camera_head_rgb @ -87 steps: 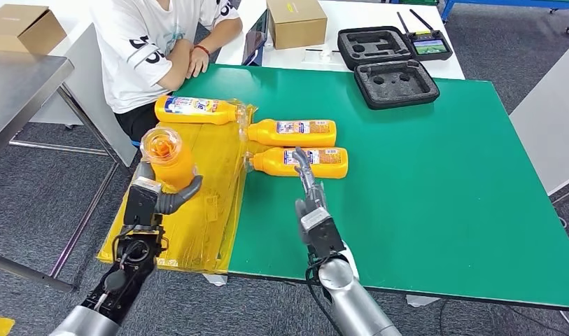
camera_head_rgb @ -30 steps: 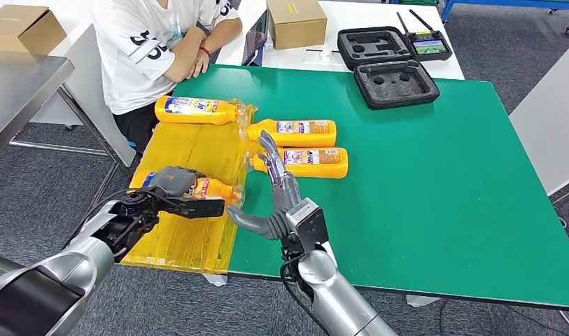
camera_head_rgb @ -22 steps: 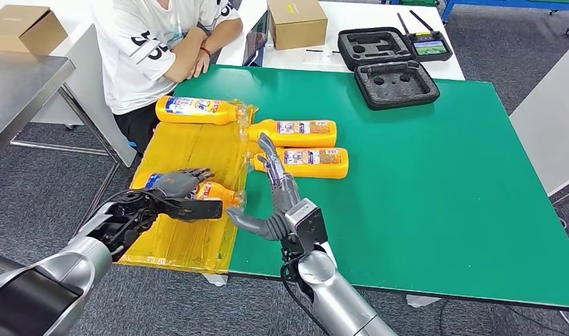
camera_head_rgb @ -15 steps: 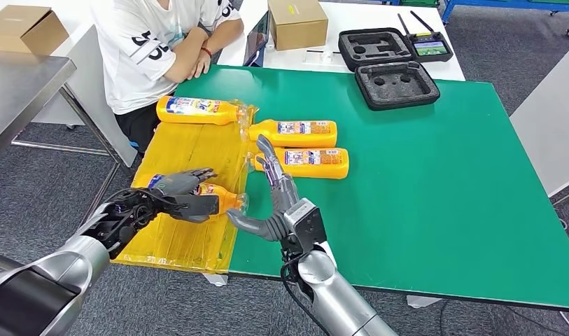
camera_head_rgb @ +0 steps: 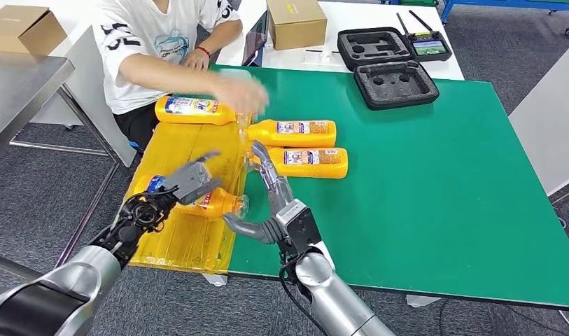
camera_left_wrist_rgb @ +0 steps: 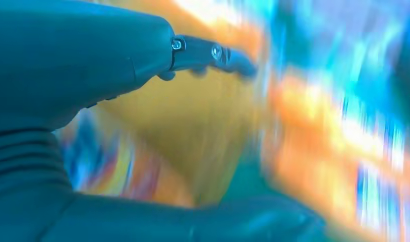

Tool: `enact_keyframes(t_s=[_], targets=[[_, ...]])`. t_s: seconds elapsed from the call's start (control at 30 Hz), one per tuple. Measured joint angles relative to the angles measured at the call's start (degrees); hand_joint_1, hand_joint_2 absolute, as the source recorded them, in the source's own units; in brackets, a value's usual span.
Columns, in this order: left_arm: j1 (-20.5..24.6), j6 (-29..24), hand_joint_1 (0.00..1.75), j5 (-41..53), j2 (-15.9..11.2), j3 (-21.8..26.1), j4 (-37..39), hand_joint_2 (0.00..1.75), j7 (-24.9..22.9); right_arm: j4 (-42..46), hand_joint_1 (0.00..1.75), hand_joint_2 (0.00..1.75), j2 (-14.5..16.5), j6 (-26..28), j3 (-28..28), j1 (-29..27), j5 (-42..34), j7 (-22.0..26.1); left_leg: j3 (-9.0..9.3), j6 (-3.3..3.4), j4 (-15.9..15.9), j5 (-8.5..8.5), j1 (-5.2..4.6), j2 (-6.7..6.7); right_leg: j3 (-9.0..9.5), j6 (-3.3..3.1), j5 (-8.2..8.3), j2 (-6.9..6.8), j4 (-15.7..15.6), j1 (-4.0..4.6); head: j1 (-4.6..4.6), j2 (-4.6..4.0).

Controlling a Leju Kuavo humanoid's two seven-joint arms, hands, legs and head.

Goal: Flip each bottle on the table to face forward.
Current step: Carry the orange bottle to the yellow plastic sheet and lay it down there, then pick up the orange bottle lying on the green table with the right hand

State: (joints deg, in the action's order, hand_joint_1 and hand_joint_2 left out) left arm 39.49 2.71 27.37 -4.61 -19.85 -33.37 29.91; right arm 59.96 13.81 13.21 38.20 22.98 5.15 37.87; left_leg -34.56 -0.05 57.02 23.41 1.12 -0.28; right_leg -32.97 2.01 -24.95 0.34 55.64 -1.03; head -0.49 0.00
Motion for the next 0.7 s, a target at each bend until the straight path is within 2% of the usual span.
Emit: enact_keyframes(t_s=[0.1,0.23,0.3,0.37,0.53,0.7], targets=[[-0.7,-17.9,0.00,3.4,1.2,1.0,-2.2,0.00,1.1,0.0,0.00,1.75,0.1,-0.1,0.1,-0.2,1.1,-0.4,-0.04,0.00,0.0,0.00,0.00,-0.02,-0.01,0.00,0.00,-0.01,0.0,0.00,0.01,0.00],[-1.5,-32.9,0.00,5.7,1.8,2.1,-4.2,1.75,2.6,0.2,0.00,1.75,0.2,0.5,0.4,-0.2,3.3,-0.6,-0.05,0.00,0.0,0.00,0.01,-0.01,-0.03,0.00,0.00,0.00,0.0,0.01,0.00,0.00],[-2.2,-37.9,0.00,3.7,2.0,3.4,-5.1,1.75,4.0,0.6,0.00,1.75,0.0,1.7,0.5,-0.2,5.7,-1.0,-0.05,0.00,0.0,0.01,0.01,0.01,-0.04,0.00,0.00,0.00,0.0,0.01,0.01,0.00],[-3.0,-39.9,0.00,1.1,2.1,5.0,-6.0,1.75,5.4,1.1,0.00,1.75,-0.3,3.0,0.6,0.0,8.2,-1.7,-0.05,0.00,0.0,0.01,0.01,0.01,-0.04,0.00,0.00,0.00,0.0,0.01,0.00,0.00],[-6.8,-40.5,0.00,-5.7,1.9,9.2,-10.6,1.75,8.2,2.6,0.00,1.75,-2.2,5.2,0.1,0.4,14.3,-4.6,-0.05,0.00,0.0,0.00,0.00,0.01,-0.03,0.00,0.00,0.01,0.0,0.00,0.00,0.00],[-12.7,-40.0,0.00,-9.3,1.4,12.4,-18.1,1.75,8.0,3.5,0.00,1.75,-4.8,5.5,-2.2,0.4,16.6,-5.6,-0.07,0.01,0.0,0.01,-0.02,0.01,-0.05,0.00,-0.01,0.01,0.0,-0.02,0.01,-0.01]])
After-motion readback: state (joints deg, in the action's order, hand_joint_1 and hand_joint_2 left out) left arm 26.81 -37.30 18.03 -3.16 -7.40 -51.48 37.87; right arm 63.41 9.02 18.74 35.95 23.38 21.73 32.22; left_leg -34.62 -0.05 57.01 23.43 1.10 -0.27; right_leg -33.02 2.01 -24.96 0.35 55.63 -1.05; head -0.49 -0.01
